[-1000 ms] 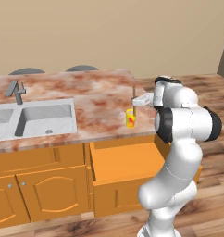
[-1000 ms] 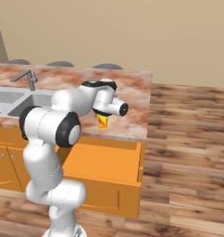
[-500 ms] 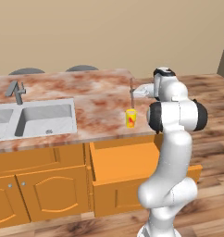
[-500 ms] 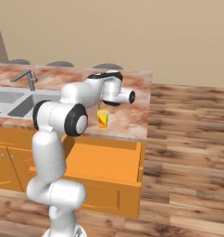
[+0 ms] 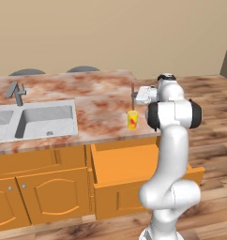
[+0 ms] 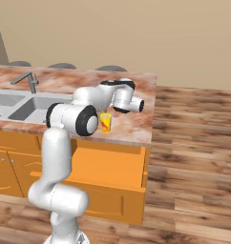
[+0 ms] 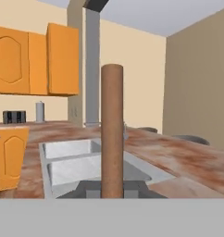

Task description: Pick up the straw from the left drawer and put it inside the smoothie cup.

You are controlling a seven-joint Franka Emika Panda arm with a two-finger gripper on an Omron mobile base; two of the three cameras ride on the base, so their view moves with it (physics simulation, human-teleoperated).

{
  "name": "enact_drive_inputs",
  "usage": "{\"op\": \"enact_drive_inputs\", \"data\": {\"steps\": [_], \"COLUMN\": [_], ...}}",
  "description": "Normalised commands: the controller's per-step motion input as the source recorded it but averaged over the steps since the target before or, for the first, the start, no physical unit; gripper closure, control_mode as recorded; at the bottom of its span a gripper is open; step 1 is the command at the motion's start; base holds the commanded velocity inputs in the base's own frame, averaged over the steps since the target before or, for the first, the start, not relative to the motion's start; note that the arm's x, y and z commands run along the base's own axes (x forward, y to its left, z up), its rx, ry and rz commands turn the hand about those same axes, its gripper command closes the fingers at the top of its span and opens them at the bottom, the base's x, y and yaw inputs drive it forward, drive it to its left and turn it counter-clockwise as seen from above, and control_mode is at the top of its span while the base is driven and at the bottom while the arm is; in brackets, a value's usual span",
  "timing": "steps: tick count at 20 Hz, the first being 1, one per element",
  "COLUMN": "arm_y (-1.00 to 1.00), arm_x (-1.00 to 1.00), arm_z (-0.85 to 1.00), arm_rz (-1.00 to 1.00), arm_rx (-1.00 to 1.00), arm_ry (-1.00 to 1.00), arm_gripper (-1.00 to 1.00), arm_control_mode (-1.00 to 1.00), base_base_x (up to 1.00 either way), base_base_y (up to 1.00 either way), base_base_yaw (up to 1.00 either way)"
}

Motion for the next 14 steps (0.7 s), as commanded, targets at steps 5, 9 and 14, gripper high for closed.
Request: {"op": "enact_drive_inputs", "data": {"steps": [5, 9, 14], "arm_y": [0.01, 0.01, 0.03], "arm_x": [0.14, 0.17, 0.13], "arm_z": [-0.24, -0.05, 0.00], "arm_rz": [0.04, 0.02, 0.00], "arm_rx": [0.00, 0.00, 0.00], "arm_ry": [-0.11, -0.04, -0.01], "arm_gripper": [1.00, 1.00, 1.00], "arm_control_mode": [-1.00, -1.00, -1.00], "base_base_x": [0.00, 0.00, 0.00], "base_base_y": [0.00, 0.00, 0.00], "base_base_yaw": [0.00, 0.00, 0.00]}}
